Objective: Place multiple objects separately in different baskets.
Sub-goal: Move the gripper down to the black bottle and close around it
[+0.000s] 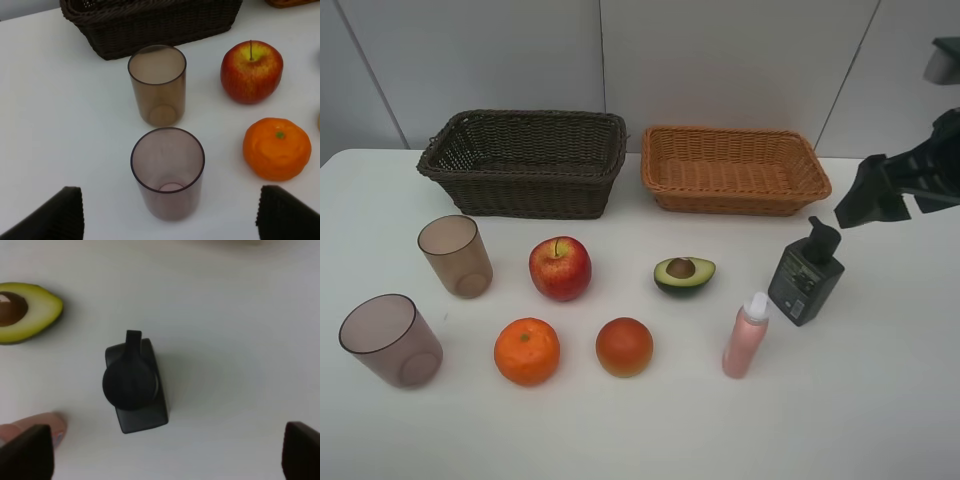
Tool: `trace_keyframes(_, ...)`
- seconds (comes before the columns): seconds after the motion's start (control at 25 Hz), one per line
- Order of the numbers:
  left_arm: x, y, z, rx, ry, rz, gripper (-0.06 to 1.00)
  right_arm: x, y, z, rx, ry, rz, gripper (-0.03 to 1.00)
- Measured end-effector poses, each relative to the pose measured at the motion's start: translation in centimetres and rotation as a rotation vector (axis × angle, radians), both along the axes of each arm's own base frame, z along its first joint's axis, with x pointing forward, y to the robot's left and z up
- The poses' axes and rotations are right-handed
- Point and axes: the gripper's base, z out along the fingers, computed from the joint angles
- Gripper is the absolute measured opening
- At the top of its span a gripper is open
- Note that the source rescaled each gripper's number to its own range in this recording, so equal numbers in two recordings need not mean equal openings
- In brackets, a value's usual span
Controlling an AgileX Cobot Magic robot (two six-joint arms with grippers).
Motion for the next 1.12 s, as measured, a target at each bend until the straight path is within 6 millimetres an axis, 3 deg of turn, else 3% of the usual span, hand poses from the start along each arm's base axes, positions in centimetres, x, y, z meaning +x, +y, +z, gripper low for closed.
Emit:
trace_keyframes(0.4,0.0,0.0,0.0,0.000,0.000,0.000,0.94,1.8,1.9,-2.4,-0.043,0.033,0.129,0.94)
trace_keyframes(1.12,0.0,0.0,0.0,0.000,0.000,0.000,0.94,5.2,2.7,-10.1,-0.081,0.224,0.135,0.94)
